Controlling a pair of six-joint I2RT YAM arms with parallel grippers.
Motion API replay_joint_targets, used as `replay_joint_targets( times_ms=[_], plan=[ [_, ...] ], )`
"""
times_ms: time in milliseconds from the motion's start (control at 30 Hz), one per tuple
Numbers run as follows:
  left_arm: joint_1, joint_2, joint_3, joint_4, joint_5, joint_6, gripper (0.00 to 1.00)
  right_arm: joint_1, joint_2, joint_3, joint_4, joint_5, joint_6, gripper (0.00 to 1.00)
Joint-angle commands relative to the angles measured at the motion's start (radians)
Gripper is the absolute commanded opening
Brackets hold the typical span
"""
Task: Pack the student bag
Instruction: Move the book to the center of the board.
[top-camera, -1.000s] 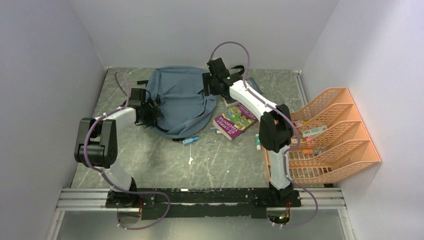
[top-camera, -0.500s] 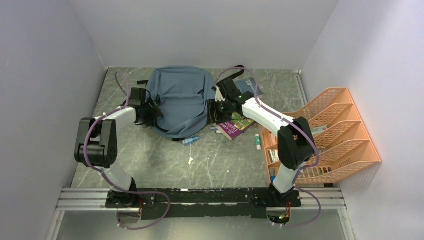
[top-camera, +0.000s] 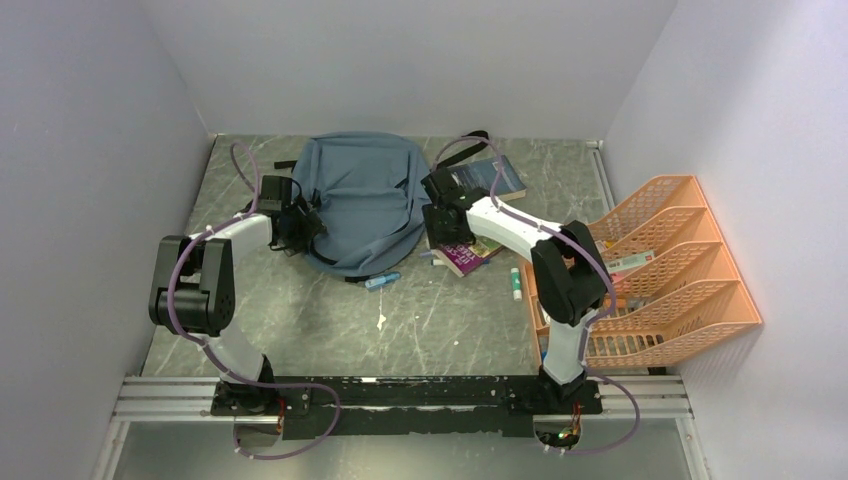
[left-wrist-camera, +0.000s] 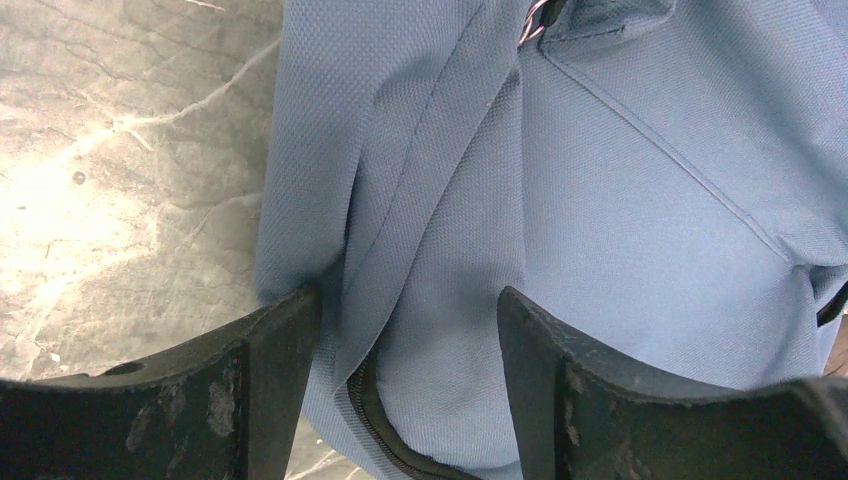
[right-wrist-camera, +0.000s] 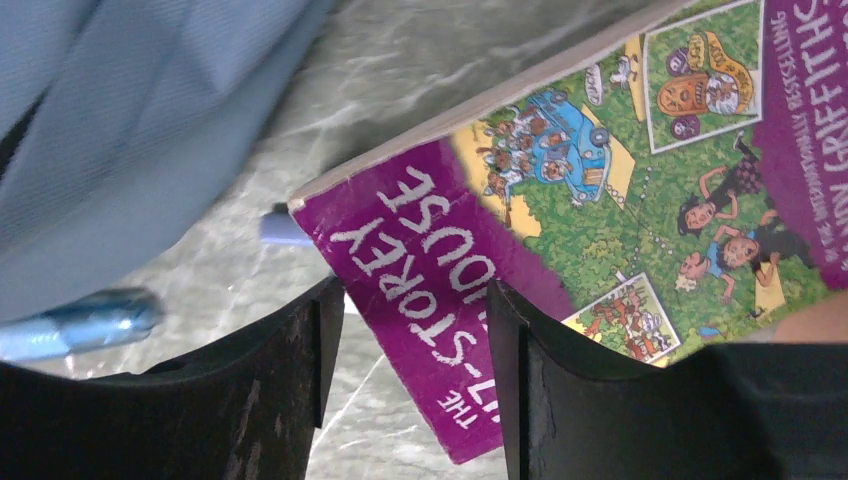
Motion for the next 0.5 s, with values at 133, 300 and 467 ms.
replay_joint_targets(
  times_ms=[133,300,467],
  plan=[
    [0.006,0.01,0.005,-0.061,-0.037,0.022,0.71,-0.005,0.032,0.061,-0.041,0.356,-0.04,0.58],
    [0.006,0.009,0.008,-0.068,-0.037,0.025,0.71,0.001,0.015,0.124,-0.027,0.379,-0.054,0.58],
    [0.009,-0.005,0.017,-0.093,-0.081,0.024,0.73,0.003,-0.032,0.161,0.063,0.231,-0.104,0.59]
  ],
)
